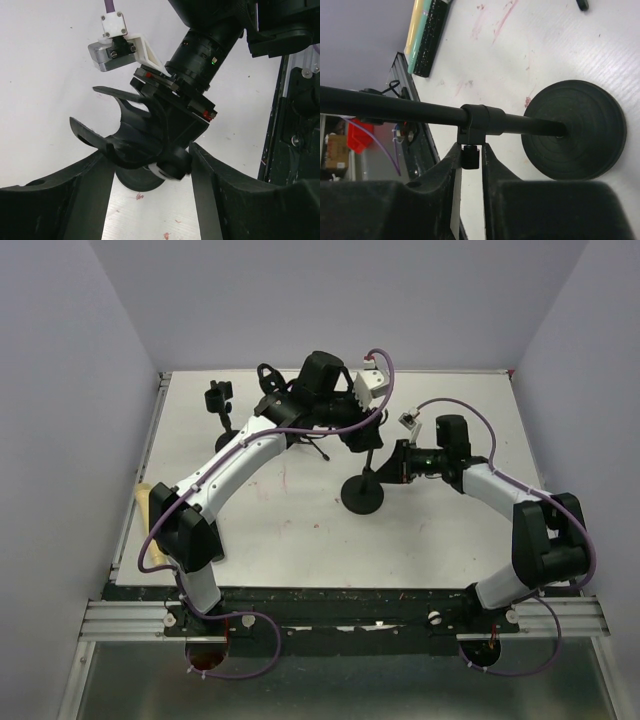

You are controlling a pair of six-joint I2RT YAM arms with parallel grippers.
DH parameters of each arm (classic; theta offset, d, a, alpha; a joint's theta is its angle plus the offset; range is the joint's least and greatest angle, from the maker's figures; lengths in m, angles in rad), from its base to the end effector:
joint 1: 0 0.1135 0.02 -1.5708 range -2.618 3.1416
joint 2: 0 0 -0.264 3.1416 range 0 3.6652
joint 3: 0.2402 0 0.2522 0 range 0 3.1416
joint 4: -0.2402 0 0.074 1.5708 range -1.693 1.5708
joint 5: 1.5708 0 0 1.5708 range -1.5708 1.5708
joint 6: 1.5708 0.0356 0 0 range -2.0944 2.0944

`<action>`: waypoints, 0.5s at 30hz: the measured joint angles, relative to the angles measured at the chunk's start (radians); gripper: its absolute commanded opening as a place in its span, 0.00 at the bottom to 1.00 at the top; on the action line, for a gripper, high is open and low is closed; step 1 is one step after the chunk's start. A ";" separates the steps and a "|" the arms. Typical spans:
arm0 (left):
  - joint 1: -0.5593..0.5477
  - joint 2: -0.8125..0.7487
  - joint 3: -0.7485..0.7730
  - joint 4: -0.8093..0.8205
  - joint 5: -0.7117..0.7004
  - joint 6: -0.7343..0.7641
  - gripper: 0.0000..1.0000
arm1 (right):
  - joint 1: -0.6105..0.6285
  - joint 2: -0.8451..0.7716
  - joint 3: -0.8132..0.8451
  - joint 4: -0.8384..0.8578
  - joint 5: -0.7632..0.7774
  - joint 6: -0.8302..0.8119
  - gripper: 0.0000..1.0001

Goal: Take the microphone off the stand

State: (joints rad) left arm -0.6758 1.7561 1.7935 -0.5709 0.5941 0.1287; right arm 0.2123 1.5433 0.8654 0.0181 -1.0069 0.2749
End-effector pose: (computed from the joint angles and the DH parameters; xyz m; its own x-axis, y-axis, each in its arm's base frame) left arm 0.2999 -0.2659 0.3895 -0.2787 0.3598 -0.8904 0.9379 0.3013 -0.1718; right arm 0.3013 0.0957 0.2135 -0.7845 -0.0207 -0.6198 -0.5740 0.4025 0.7131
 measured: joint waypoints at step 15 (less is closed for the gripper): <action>-0.006 0.000 0.000 0.002 -0.044 -0.010 0.17 | 0.127 -0.076 0.042 -0.083 0.258 -0.443 0.01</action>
State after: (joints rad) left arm -0.6815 1.7561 1.7935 -0.5686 0.5503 0.1192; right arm 0.3393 1.4673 0.9073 -0.0647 -0.7486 -0.1684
